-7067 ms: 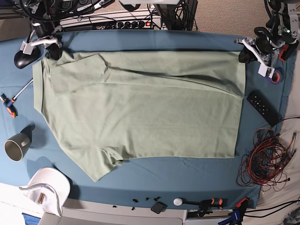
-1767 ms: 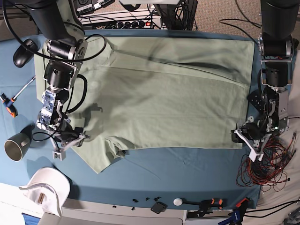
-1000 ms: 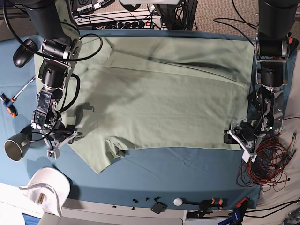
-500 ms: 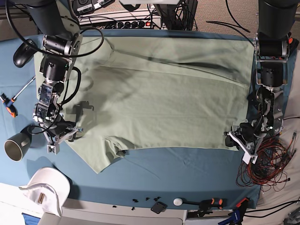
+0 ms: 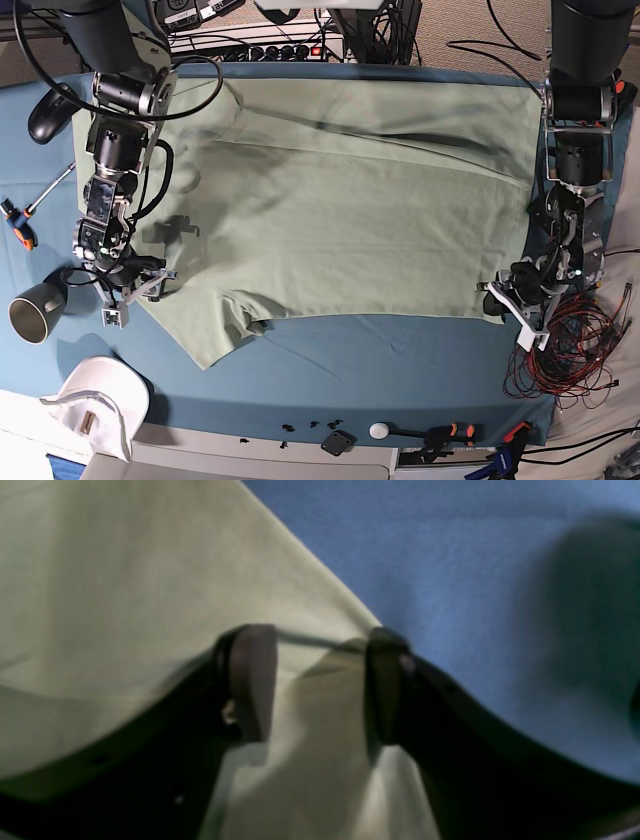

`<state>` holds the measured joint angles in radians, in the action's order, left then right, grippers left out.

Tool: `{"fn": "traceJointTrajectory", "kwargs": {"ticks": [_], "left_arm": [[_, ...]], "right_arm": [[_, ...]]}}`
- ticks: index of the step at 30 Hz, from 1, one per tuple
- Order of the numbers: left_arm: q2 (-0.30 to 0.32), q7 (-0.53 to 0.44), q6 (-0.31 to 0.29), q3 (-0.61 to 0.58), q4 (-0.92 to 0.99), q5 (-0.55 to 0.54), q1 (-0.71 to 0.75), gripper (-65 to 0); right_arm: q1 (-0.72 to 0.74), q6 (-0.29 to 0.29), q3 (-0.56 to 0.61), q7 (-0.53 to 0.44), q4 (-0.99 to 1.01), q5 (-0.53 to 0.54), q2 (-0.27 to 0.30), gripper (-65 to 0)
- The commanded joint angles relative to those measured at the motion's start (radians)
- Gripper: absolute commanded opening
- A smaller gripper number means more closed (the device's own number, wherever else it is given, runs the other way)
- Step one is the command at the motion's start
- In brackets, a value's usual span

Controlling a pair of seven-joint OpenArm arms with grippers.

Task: Fold the T-shirt properly
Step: 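Grasp the hem corners with both grippers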

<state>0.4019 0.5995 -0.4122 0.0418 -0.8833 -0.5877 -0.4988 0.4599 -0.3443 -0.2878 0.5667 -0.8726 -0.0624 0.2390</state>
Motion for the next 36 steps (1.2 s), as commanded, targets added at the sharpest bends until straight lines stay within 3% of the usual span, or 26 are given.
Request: {"fn": "traceJointTrajectory", "kwargs": {"ticks": [1, 6, 11, 21, 26, 36], "left_arm": [[0.014, -0.025, -0.017, 0.010, -0.013, -0.011, -0.033, -65.0], [0.019, -0.025, -0.020, 0.009, -0.013, -0.012, -0.033, -65.0], [0.020, -0.023, -0.020, 0.009, -0.013, -0.011, -0.033, -65.0], [0.020, -0.020, -0.020, 0.009, -0.013, -0.006, -0.033, -65.0], [0.023, -0.014, -0.020, 0.009, -0.013, -0.007, -0.030, -65.0], [0.025, -0.017, -0.034, 0.009, -0.013, -0.008, -0.031, -65.0]], "right_arm": [[0.006, 0.020, -0.004, 0.056, -0.002, -0.032, 0.033, -33.0], [0.005, 0.020, -0.004, 0.084, -0.002, 0.009, 0.089, -33.0], [0.006, 0.018, -0.004, 0.050, -0.002, 0.075, 0.127, -33.0], [0.008, 0.013, -0.007, 0.028, -0.002, 0.072, 0.130, -33.0], [0.006, 0.029, -0.074, 0.037, -0.002, 0.082, 0.129, -33.0], [-0.028, -0.106, -0.119, 0.110, -0.002, 0.309, 0.116, -33.0]]}}
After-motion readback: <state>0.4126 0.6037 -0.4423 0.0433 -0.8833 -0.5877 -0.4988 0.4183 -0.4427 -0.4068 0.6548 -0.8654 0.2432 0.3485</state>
